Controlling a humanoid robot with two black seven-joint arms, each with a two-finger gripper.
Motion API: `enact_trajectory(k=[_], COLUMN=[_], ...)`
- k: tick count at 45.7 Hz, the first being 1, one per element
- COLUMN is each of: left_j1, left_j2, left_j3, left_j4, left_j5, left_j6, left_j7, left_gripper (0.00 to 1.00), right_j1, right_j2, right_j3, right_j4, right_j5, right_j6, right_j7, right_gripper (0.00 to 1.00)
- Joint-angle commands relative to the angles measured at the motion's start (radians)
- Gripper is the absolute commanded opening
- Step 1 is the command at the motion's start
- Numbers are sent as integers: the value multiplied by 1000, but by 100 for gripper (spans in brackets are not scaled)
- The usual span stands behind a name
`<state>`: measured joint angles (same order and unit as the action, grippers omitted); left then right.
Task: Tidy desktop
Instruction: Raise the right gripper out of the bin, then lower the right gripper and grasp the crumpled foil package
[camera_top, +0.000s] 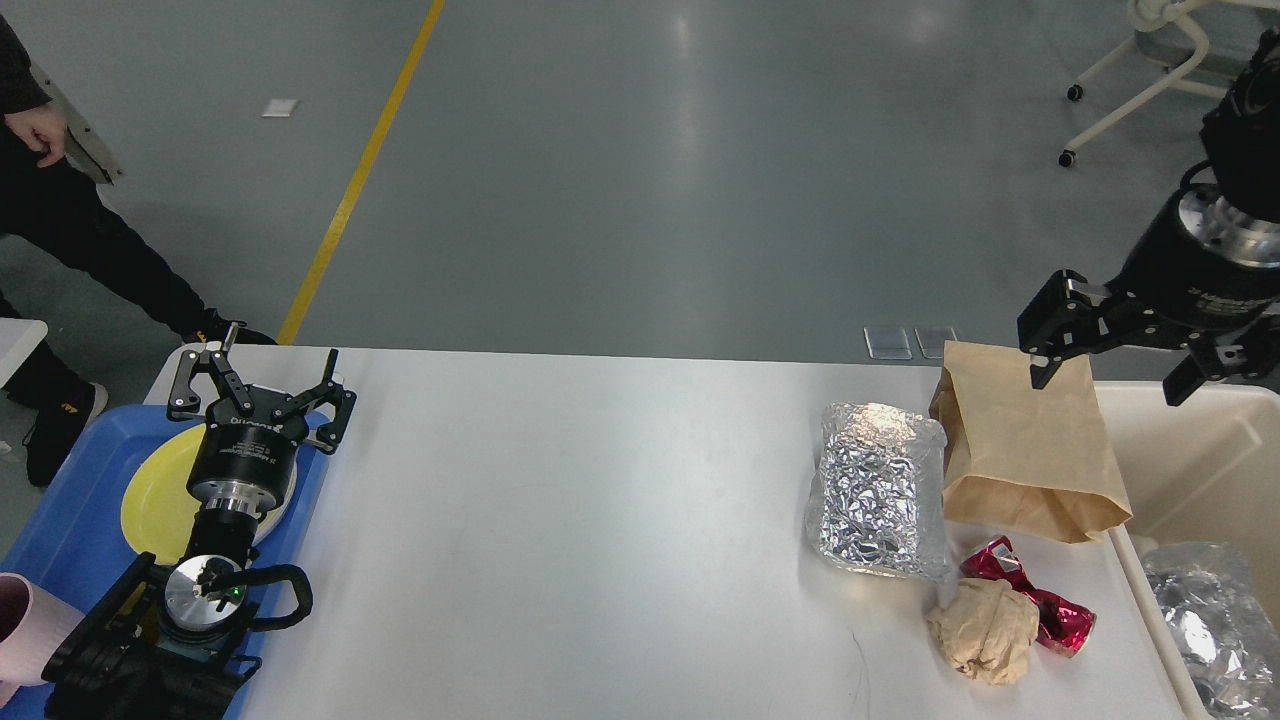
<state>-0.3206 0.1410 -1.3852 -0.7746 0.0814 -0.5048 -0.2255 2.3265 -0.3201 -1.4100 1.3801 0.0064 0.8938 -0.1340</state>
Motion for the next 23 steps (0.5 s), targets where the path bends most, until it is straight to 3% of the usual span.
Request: enact_trajectory(k=[1, 8, 23], left_j1=[0, 0, 0], left_j2=[0, 0, 0], left_j3=[0, 0, 0], left_j4=[0, 0, -2], left_j5=[0, 0, 0], left_j6=[0, 0, 0], left_j7=[0, 0, 0], left_gripper=[96, 96, 96], right_j1=[169, 231, 127], right_j2=[24, 44, 15], right_j3=[25, 59, 94], right_j4=[148, 221, 223], right_j5=[55, 79, 79], right_j6=[-16, -27, -120], right_j7=[-1, 0, 0], right_gripper=[94, 86, 86])
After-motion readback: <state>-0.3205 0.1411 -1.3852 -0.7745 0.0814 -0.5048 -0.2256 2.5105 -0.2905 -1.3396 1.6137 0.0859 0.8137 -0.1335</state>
